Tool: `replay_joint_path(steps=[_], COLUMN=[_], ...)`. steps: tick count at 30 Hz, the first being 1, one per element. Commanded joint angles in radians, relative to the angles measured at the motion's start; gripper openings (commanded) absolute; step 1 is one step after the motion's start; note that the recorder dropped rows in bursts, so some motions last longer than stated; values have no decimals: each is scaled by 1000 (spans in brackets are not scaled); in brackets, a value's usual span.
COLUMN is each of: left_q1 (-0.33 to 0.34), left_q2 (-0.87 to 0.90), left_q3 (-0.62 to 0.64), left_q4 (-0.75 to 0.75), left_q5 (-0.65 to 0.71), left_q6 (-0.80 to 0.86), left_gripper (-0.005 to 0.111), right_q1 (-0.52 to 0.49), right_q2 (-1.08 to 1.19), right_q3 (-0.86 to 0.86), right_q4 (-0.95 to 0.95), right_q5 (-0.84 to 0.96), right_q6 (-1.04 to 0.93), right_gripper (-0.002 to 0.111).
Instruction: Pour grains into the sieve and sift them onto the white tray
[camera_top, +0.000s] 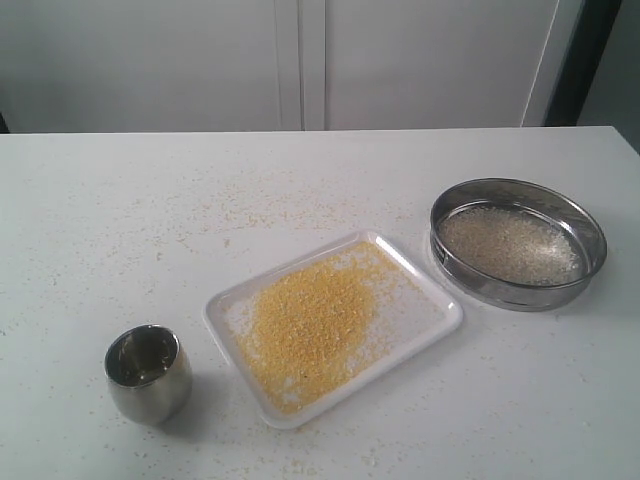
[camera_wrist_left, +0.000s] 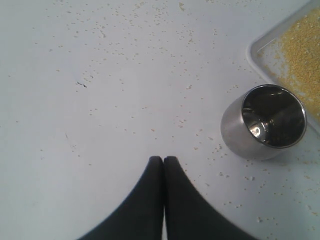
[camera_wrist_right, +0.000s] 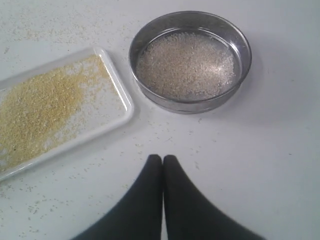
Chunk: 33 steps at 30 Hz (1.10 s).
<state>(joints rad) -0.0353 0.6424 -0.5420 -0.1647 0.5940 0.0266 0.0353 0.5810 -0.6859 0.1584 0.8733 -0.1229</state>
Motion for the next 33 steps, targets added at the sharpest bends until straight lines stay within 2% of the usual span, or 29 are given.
replay_joint_path(steps=[1, 11, 25, 33], left_q1=[3, 3, 3, 3], left_q2=[-6, -6, -6, -6], left_q3=[7, 7, 7, 7], left_q4=[-5, -5, -5, -5], left_q5=[5, 5, 5, 5], left_q6=[1, 1, 1, 1], left_gripper=[0, 0, 0, 0], right_q1=[3, 3, 3, 3], right_q2=[-101, -283, -569, -581], right_q3=[65, 181, 263, 276], right_q4=[10, 39, 39, 39], right_q5=[-46, -160, -175, -208], right_q6=[-16, -16, -58, -58], right_gripper=[0, 0, 0, 0])
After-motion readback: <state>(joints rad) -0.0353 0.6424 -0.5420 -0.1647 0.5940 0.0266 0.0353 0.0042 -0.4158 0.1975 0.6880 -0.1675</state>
